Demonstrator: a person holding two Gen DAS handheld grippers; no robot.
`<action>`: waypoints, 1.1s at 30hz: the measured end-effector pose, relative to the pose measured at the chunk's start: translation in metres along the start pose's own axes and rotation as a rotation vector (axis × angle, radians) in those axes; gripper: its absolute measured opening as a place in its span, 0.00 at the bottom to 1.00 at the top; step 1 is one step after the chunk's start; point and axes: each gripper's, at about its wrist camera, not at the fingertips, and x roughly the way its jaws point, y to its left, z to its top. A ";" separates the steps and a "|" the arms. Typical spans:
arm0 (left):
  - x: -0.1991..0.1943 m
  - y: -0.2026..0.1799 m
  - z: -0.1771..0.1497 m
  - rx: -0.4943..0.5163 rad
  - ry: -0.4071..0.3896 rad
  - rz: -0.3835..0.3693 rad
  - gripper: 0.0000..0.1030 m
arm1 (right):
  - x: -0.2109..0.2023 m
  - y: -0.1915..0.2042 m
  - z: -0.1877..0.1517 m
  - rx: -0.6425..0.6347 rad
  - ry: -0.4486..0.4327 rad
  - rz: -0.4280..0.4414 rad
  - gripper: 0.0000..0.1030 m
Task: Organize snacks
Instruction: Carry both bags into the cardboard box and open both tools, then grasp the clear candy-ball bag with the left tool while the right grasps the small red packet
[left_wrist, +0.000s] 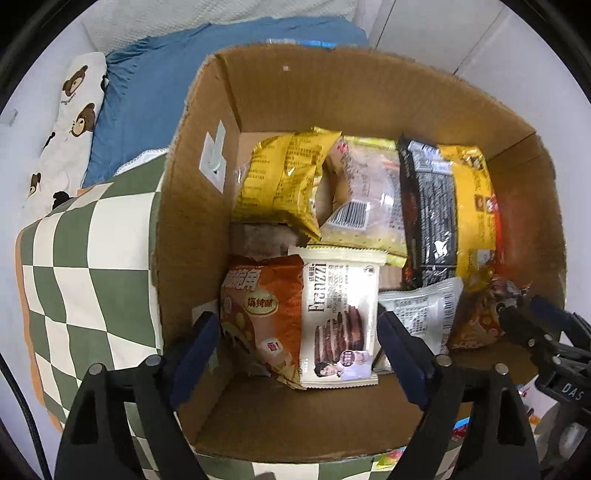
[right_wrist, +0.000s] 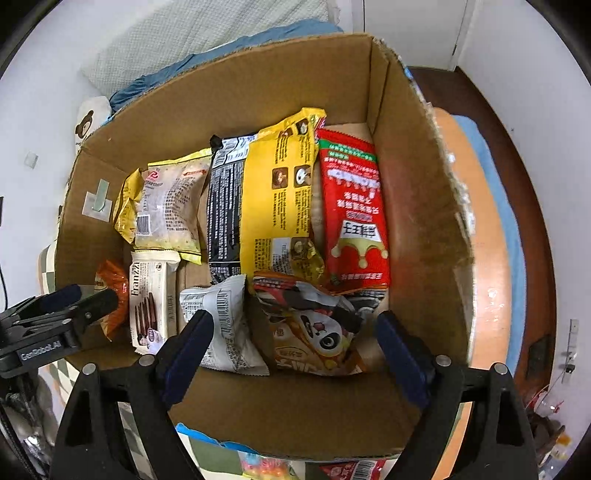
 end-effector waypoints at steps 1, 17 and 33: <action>-0.008 -0.004 -0.003 -0.002 -0.017 -0.006 0.85 | -0.001 0.001 -0.001 -0.002 -0.006 -0.002 0.89; -0.074 -0.024 -0.046 0.044 -0.292 0.012 0.85 | -0.055 0.019 -0.038 -0.087 -0.192 -0.068 0.89; -0.156 -0.034 -0.113 0.052 -0.476 -0.006 0.85 | -0.141 0.027 -0.095 -0.125 -0.375 -0.046 0.89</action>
